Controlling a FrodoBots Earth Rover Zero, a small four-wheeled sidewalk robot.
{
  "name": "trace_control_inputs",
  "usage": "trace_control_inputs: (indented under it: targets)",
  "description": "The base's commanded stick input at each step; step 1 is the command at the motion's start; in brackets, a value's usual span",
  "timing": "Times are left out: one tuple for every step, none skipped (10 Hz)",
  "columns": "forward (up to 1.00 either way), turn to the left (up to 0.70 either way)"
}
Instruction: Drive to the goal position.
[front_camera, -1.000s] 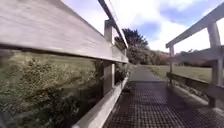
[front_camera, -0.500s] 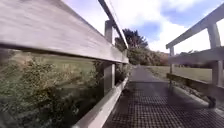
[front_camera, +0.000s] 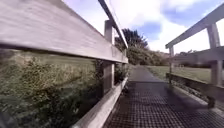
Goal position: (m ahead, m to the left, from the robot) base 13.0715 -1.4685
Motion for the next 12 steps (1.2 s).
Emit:
trace_control_inputs:
  targets:
    - [-0.75, 0.0]
    - [-0.82, 0.0]
    - [-0.82, 0.0]
    - [-0.83, 0.0]
    - [-0.83, 0.0]
    - [0.0, 0.0]
    - [0.0, 0.0]
    - [0.0, 0.0]
    - [0.0, 0.0]
    - [0.0, 0.0]
    - [0.0, 0.0]
    - [0.0, 0.0]
